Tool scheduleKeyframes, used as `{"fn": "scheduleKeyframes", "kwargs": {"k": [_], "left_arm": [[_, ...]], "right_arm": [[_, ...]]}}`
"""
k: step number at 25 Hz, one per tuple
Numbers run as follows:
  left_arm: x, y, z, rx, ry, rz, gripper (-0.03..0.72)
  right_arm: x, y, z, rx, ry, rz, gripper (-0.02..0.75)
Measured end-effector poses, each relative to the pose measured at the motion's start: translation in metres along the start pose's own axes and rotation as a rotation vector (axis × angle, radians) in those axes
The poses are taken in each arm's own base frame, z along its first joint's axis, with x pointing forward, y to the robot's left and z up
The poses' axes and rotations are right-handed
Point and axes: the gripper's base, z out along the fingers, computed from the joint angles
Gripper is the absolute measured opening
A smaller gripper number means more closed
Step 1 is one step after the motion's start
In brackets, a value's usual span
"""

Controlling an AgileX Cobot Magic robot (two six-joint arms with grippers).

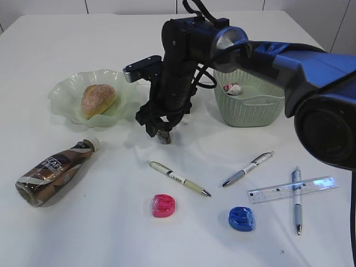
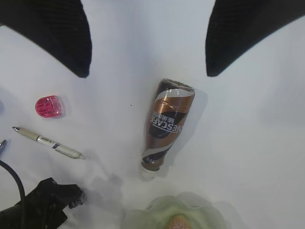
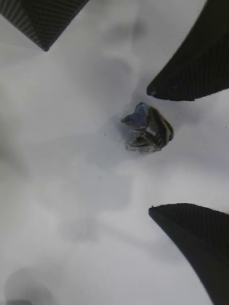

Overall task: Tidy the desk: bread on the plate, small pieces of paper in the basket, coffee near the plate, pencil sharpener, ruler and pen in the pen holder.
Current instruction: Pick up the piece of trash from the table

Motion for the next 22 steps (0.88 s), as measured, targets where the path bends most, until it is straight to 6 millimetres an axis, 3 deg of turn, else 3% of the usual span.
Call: {"fn": "scheduleKeyframes", "kwargs": {"k": [8,14,22], "left_arm": [[0.0,0.0,0.0,0.0,0.0,0.0,0.526],[0.0,0.0,0.0,0.0,0.0,0.0,0.526],[0.0,0.0,0.0,0.0,0.0,0.0,0.526]], "right_arm": [[0.009,-0.011,0.027,-0.015,0.037,0.032,0.507],[0.006,-0.01,0.028,-0.025,0.002,0.043,0.454],[0.005,-0.01,0.028,-0.025,-0.005,0.04,0.447]]}}
